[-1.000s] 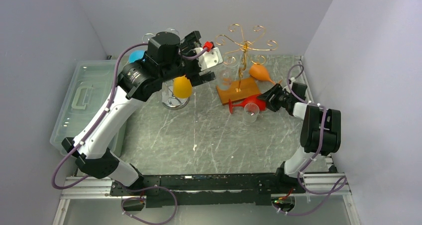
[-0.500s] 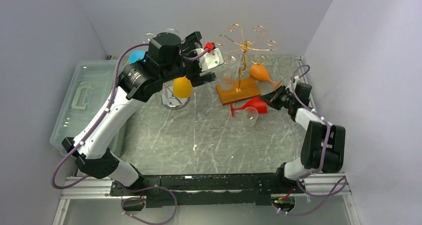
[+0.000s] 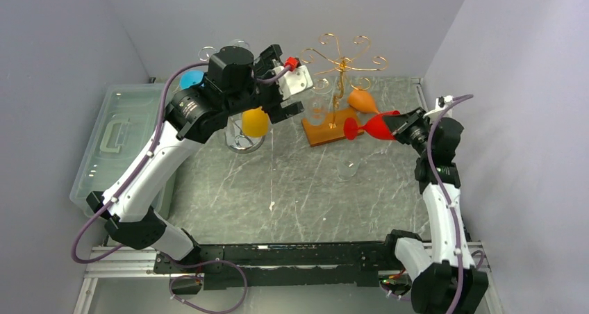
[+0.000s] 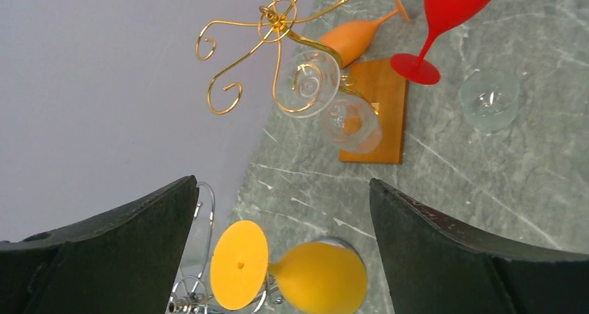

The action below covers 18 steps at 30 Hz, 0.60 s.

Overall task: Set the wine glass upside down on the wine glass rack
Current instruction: Pick up the wine glass at the center of the board, then turn the wine glass upside down at the wine rack.

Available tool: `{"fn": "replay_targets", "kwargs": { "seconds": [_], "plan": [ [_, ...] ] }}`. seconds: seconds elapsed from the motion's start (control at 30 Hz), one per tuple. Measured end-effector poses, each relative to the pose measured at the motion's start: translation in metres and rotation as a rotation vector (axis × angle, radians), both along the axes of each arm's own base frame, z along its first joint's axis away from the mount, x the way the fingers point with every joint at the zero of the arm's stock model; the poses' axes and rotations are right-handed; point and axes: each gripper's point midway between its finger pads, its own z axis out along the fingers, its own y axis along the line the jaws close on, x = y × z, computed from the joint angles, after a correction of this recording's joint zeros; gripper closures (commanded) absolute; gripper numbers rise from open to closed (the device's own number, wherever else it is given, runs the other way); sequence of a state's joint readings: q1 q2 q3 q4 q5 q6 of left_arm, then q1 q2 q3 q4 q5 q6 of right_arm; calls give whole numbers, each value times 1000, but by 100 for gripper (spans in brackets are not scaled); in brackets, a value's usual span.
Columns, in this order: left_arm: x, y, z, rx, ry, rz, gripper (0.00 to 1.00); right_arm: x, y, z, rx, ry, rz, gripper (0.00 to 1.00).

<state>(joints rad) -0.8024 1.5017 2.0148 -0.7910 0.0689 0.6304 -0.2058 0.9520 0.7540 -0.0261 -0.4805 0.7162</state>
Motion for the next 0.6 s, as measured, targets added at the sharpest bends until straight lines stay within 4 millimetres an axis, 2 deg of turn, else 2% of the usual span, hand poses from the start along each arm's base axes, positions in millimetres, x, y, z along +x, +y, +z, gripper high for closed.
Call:
{"fn": "replay_targets", "kwargs": {
  "seconds": [0.23, 0.4, 0.6],
  "plan": [
    [-13, -9, -4, -111, 146, -3, 1, -35, 16, 70, -8, -158, 37, 100],
    [-27, -18, -13, -190, 300, -13, 1, -69, 31, 125, -27, -271, 79, 100],
    [-48, -34, -42, -206, 495, -69, 0, -106, 47, 175, -31, -382, 135, 100]
  ]
}}
